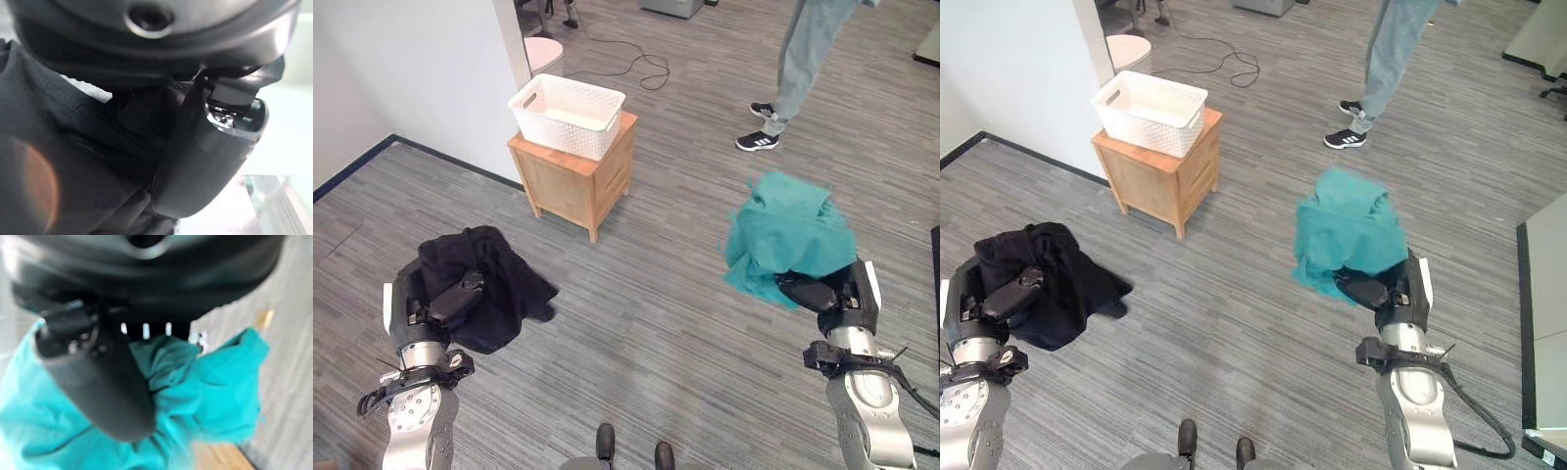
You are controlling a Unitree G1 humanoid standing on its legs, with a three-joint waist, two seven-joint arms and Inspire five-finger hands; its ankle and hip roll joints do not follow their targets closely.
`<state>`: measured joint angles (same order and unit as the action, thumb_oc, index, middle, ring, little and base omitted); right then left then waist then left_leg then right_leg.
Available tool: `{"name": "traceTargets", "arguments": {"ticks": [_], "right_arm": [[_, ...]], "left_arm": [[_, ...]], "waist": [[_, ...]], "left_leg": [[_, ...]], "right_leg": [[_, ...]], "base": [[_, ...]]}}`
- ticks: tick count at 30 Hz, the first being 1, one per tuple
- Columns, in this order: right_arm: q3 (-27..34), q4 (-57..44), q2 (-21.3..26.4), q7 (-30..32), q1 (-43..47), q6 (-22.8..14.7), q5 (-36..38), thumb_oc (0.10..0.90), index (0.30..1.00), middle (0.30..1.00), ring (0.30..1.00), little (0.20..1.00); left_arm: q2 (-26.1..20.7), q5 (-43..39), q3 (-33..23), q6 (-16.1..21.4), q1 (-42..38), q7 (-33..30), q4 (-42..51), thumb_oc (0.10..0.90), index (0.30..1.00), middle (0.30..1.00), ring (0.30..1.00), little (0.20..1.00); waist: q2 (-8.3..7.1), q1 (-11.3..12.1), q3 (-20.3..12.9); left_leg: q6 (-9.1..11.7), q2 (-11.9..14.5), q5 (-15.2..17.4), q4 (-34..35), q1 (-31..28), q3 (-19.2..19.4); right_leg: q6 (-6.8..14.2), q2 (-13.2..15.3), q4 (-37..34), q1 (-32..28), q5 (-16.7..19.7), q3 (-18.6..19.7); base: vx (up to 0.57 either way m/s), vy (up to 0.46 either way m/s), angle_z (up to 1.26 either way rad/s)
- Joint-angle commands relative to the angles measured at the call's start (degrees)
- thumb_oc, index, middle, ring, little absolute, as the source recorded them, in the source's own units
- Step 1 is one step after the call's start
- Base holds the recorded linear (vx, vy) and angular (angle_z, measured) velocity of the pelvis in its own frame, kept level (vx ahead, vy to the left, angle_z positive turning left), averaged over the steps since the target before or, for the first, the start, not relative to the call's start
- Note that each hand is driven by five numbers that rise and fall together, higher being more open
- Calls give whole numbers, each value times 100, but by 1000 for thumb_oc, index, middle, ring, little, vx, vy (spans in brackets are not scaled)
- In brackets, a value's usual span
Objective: Pick up bed clothes into laundry basket.
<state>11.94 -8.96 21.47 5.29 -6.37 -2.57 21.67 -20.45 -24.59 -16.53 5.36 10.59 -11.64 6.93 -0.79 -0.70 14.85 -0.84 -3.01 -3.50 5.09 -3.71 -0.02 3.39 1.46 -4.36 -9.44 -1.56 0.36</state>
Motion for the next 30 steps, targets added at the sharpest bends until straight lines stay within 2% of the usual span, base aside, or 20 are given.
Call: {"name": "traceTargets", "arguments": {"ticks": [1,3,5,6,7,8,11,13,14,15,17,19,21,22,23,25,26,27,28,30], "right_arm": [[3,-181,192,-59,813,-726,75,400,300,300,300,300],[-178,-87,212,-67,998,-734,59,400,300,300,300,300],[-304,-98,134,-103,1103,-720,30,400,300,300,300,300],[-305,-99,135,-102,1110,-718,27,400,300,300,300,300],[-409,-163,67,-138,1105,-713,-36,400,300,300,300,300],[-435,-194,37,-169,1098,-716,-45,400,300,300,300,300],[-465,-169,35,-176,1051,-680,-123,400,300,300,300,300],[-434,-139,56,-188,993,-683,-84,400,300,300,300,300],[-292,-93,120,-166,897,-702,-27,400,300,300,300,300],[-285,-87,122,-168,895,-708,-21,400,300,300,300,300],[-131,-93,174,-82,811,-749,13,400,300,300,300,300],[-27,-102,205,-31,711,-765,36,400,300,300,300,300],[96,-113,255,-60,603,-755,74,400,300,300,300,300],[115,-86,289,-80,571,-780,97,400,300,300,300,300],[128,4,289,-49,534,-804,122,400,300,300,300,300],[90,-39,437,-17,551,-848,286,400,300,300,300,300],[95,-36,438,-18,555,-850,291,400,300,300,300,300],[123,154,610,158,776,-934,440,400,300,300,300,300],[127,164,612,161,791,-937,442,400,300,300,300,300],[161,146,697,151,839,-928,502,400,300,300,300,300]], "left_arm": [[-349,32,-320,764,-455,10,565,400,300,300,300,300],[-423,9,-231,770,-604,-47,449,400,300,300,300,300],[-474,37,-180,740,-674,-84,349,400,300,300,300,300],[-474,40,-182,742,-684,-86,343,400,300,300,300,300],[-477,47,-84,701,-740,-89,298,400,300,300,300,300],[-481,48,-51,699,-775,-86,301,400,300,300,300,300],[-494,69,101,675,-830,-15,296,400,300,300,300,300],[-487,38,227,683,-942,69,331,400,300,300,300,300],[-456,-156,378,716,-1070,160,334,400,300,300,300,300],[-462,-167,386,723,-1080,165,318,400,300,300,300,300],[-490,-246,597,738,-1375,201,261,400,300,300,300,300],[-507,-260,726,745,-1542,222,198,400,300,300,300,300],[-474,-263,733,753,-1550,310,204,400,300,300,300,300],[-423,-260,746,766,-1522,289,204,400,300,300,300,300],[-322,-309,776,764,-1523,295,191,400,300,300,300,300],[-177,-493,773,755,-1510,248,192,400,300,300,300,300],[-177,-493,773,751,-1514,247,197,400,300,300,300,300],[-150,-576,828,763,-1591,299,252,400,300,300,300,300],[-151,-575,830,764,-1607,298,248,400,300,300,300,300],[-164,-633,819,803,-1619,306,198,400,300,300,300,300]], "waist": [[-113,76,-833],[-67,97,-752],[52,88,-593],[36,101,-594],[139,45,-458],[219,-6,-370],[271,-55,-331],[222,-181,-390],[155,-452,-430],[196,-467,-419],[146,-797,-432],[74,-957,-493],[31,-1043,-642],[29,-1096,-714],[51,-1163,-775],[-73,-1047,-809],[-91,-1069,-820],[-396,-686,-549],[-413,-679,-537],[-480,-434,-412]], "left_leg": [[91,304,797,-729,16,371],[25,288,961,-868,52,363],[-141,275,1089,-916,-25,349],[-150,254,1095,-927,-3,367],[-269,222,1190,-923,-178,346],[-319,260,1198,-896,-256,332],[-322,281,1345,-822,-486,266],[-195,281,1543,-716,-831,202],[40,387,1735,-593,-1208,-18],[44,432,1745,-587,-1228,-37],[317,696,1889,-533,-1567,-223],[465,931,1907,-502,-1879,-317],[624,1177,1648,-677,-1962,-407],[758,1384,1183,-1020,-1891,-476],[817,1627,375,-1502,-1798,-555],[695,1815,-633,-3148,-946,-442],[704,1792,-639,-3208,-870,-489],[316,1125,61,-4393,447,-297],[303,1102,53,-4413,468,-288],[275,670,447,-4130,1085,-4]], "right_leg": [[286,544,676,589,-161,-274],[355,600,1120,746,-329,-297],[511,660,2397,1298,-38,-279],[522,680,2514,1380,-76,-244],[605,746,3570,1894,561,-205],[597,676,4143,2194,566,-141],[565,720,4526,2779,394,-166],[542,941,3829,3143,321,-259],[621,891,2775,3250,295,-77],[629,867,2677,3166,317,-127],[806,772,1105,3210,553,134],[933,768,604,3226,774,70],[949,665,490,3046,1000,-169],[829,544,735,2995,991,-60],[701,294,1037,2982,969,141],[334,148,1026,2469,700,127],[323,174,1012,2492,734,113],[-35,96,782,1693,477,115],[-30,119,770,1699,499,125],[-63,125,658,1271,369,167]], "base": [[52,25,3],[40,94,1],[29,135,-9],[80,168,-13],[88,189,-5],[96,178,-1],[225,40,9],[569,-125,3],[558,-176,15],[556,-219,35],[516,-224,58],[592,-338,76],[572,-393,58],[550,-419,47],[542,-438,66],[476,-424,47],[697,-741,22],[476,-540,26],[652,-616,45],[491,-208,8]]}}
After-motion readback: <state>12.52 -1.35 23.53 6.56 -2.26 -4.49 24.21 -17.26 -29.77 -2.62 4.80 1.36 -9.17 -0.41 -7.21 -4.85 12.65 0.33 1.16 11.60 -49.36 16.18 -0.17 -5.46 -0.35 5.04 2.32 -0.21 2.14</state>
